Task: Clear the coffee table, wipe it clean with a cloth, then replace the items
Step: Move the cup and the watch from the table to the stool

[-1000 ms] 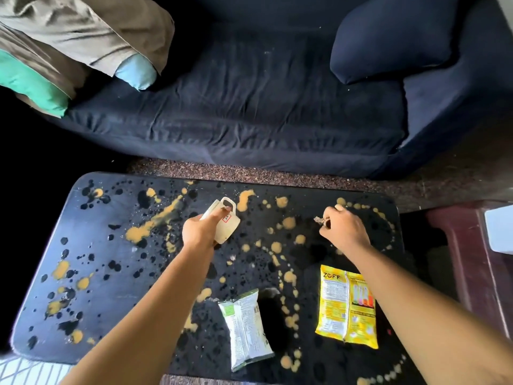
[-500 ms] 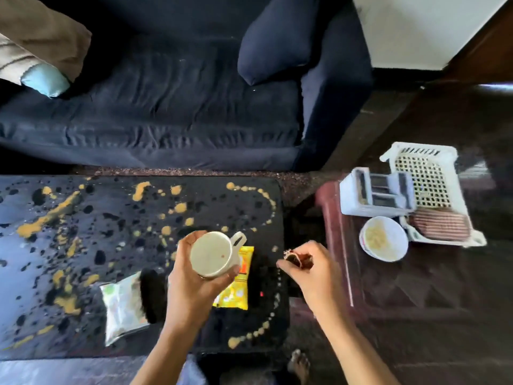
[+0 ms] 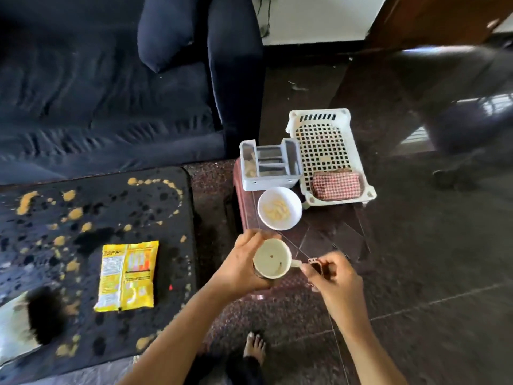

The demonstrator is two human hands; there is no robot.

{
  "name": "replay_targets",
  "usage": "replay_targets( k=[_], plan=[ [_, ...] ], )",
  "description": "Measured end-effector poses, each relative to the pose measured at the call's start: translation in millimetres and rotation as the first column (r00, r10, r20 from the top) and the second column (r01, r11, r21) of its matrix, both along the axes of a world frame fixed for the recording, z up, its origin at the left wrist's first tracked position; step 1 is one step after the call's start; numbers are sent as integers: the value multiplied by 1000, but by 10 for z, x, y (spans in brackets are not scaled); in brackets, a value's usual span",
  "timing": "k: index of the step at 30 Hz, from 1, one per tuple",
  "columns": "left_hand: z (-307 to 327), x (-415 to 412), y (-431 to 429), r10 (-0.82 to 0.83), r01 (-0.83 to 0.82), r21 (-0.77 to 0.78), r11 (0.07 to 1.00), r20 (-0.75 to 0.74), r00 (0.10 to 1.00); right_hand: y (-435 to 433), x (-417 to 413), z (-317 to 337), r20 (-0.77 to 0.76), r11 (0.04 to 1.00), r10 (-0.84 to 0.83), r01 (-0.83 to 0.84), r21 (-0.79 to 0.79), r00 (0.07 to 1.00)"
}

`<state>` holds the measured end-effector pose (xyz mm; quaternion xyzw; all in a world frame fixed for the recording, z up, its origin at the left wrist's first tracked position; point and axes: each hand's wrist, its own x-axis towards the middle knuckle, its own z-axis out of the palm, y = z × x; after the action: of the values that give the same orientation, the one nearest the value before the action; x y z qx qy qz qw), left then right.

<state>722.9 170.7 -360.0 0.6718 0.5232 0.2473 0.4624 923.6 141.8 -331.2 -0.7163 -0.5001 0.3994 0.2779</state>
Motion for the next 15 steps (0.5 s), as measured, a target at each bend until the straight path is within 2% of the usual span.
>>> replay_targets(
  k=[3, 8, 10, 15],
  plan=[
    [-126, 100, 200, -154, 151, -48, 987, -90, 984, 96, 190, -130, -53, 994, -59, 54, -97, 997],
    [-272, 125, 325, -353, 327, -172, 929, -146, 924, 261, 290, -357, -178, 961, -184, 138, -240, 967],
    [-312, 136, 333, -379, 347, -188, 919, -168, 910, 319, 299, -399, -249, 946, -218, 142, -291, 944],
    [-302, 103, 286, -346, 316, -178, 932, -174, 922, 375, 308, -475, -315, 911, -180, 37, -411, 932]
  ],
)
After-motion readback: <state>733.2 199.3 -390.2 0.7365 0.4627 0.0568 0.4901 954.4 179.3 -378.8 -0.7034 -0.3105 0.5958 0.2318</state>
